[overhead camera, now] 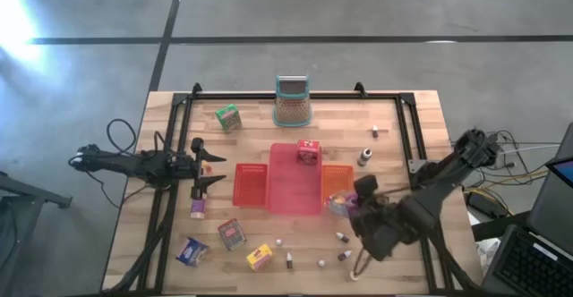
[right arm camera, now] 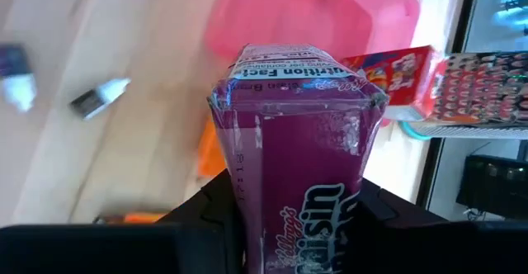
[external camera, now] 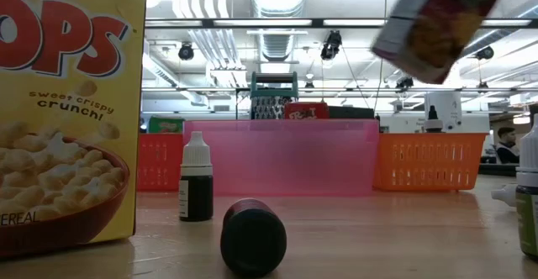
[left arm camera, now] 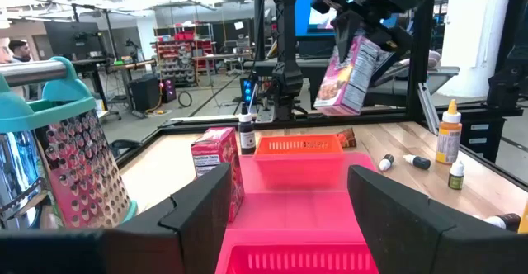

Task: Pick & Place Kitchen Items
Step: Put the purple cereal box into the pink bin

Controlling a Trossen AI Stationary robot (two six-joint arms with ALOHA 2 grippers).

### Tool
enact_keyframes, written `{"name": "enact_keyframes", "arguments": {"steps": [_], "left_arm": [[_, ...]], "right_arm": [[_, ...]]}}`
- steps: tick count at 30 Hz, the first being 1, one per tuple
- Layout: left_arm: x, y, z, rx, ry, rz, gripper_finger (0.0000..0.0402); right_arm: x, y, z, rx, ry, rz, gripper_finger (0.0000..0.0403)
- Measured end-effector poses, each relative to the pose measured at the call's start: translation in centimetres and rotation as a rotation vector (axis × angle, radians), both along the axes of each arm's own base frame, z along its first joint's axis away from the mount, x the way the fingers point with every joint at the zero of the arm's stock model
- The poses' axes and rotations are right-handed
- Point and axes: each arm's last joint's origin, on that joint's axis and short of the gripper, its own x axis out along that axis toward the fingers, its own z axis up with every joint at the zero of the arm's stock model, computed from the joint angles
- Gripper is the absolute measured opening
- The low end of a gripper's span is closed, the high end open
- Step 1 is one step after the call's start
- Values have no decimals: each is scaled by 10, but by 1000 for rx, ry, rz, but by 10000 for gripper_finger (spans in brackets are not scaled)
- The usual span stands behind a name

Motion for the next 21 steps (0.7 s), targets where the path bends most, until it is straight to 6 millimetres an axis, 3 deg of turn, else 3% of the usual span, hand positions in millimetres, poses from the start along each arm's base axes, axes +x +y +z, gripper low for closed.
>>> {"name": "enact_keyframes", "arguments": {"steps": [6,21], "left_arm": [[0,0,0,0,0,0,248],[0,0,0,0,0,0,248]], "right_arm": [[32,-29,3,34,-62,-44,140],[89,-124,-1,284,-97,-176,106]]}}
